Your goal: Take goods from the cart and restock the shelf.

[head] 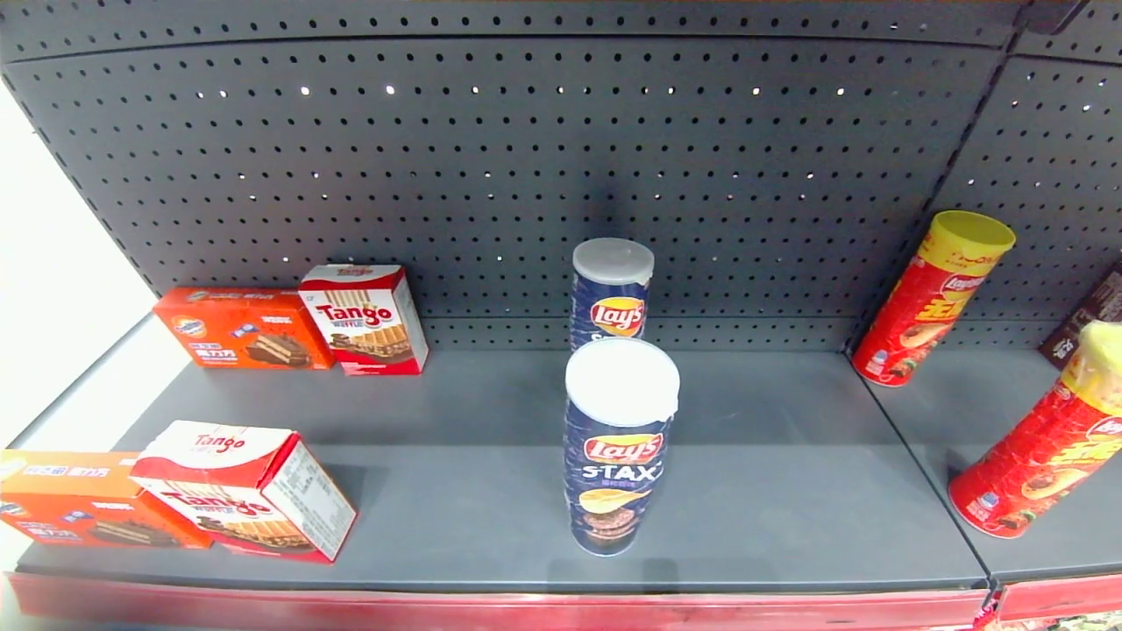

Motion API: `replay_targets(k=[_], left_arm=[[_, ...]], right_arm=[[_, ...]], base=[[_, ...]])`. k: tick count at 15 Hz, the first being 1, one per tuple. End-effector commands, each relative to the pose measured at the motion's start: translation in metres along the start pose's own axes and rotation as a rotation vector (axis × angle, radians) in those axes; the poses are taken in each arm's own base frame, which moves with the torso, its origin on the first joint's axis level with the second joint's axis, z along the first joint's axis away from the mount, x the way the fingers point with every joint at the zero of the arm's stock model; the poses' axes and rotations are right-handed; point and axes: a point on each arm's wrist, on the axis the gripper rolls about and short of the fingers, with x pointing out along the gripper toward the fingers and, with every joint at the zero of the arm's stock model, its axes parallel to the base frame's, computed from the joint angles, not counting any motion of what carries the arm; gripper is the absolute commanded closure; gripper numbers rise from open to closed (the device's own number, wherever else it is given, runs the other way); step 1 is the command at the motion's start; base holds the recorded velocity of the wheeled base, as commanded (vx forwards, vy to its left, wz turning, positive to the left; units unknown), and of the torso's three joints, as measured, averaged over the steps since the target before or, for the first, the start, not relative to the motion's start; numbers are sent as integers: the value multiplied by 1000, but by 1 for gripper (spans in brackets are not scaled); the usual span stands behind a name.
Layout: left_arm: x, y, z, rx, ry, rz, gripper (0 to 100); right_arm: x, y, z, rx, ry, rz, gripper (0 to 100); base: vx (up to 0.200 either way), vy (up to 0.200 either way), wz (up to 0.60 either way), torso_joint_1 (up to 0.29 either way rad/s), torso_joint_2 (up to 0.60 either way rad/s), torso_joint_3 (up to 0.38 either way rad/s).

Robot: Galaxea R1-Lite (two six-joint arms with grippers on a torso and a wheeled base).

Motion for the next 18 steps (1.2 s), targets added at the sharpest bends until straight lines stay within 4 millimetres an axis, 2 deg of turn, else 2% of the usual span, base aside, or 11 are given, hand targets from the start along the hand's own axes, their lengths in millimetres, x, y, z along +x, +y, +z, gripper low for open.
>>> replay_targets(k=[1, 4, 5, 7, 18], left_arm=[[0, -1, 0, -7, 4, 68, 0], [-1, 0, 0, -17, -5, 26, 0], [-2, 2, -1, -10, -28, -75, 0], [-6, 0, -3, -20, -86, -21, 0], [-7, 1, -3, -44, -87, -17, 0]], right_arm=[[0, 0, 0, 0, 1, 0, 0], [0, 0, 0, 1, 3, 0, 0], [0, 0, 0, 0, 3, 0, 0], [0, 0, 0, 0, 3, 0, 0], [0, 0, 0, 0, 1, 0, 0]], base=[[0, 0, 0, 0, 0, 0], [0, 0, 0, 0, 0, 0], [0, 0, 0, 0, 0, 0], [0, 0, 0, 0, 0, 0], [0, 0, 0, 0, 0, 0]])
